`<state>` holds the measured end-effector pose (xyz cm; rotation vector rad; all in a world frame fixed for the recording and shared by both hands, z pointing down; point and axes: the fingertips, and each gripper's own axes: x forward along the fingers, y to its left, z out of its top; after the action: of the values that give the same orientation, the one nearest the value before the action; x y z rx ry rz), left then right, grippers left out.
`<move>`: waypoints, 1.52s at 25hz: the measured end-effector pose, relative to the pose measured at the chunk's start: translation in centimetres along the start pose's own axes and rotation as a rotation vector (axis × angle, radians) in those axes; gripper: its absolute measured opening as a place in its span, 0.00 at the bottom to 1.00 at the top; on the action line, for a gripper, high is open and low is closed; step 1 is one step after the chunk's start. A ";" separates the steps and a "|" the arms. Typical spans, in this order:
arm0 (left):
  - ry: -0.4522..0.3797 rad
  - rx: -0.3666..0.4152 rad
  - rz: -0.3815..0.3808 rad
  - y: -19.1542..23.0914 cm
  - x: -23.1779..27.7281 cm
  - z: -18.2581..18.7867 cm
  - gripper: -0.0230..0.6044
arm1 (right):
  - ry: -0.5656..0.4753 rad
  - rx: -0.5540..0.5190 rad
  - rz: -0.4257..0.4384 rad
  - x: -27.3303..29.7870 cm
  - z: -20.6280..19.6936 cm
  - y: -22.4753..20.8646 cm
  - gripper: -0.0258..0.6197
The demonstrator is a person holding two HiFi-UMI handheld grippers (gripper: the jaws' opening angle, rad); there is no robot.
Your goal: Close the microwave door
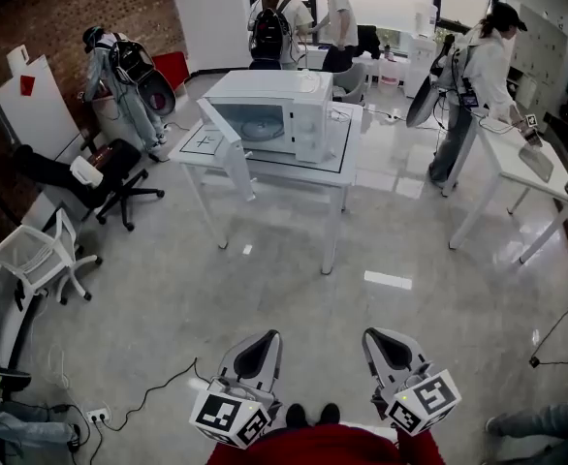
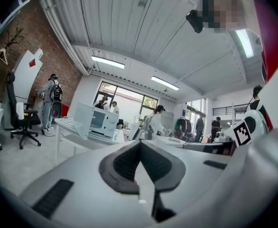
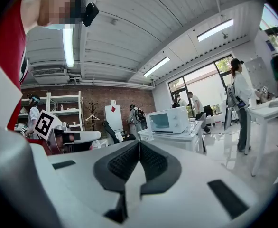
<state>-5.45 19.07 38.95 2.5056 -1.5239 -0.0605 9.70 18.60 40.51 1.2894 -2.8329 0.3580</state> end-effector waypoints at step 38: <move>-0.023 -0.001 0.112 13.9 9.0 3.1 0.06 | 0.040 -0.010 0.049 15.7 2.9 -6.7 0.06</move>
<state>-13.87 4.42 39.34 2.4218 -1.6694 -0.0723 4.52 2.07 40.66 1.1985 -2.8341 0.3652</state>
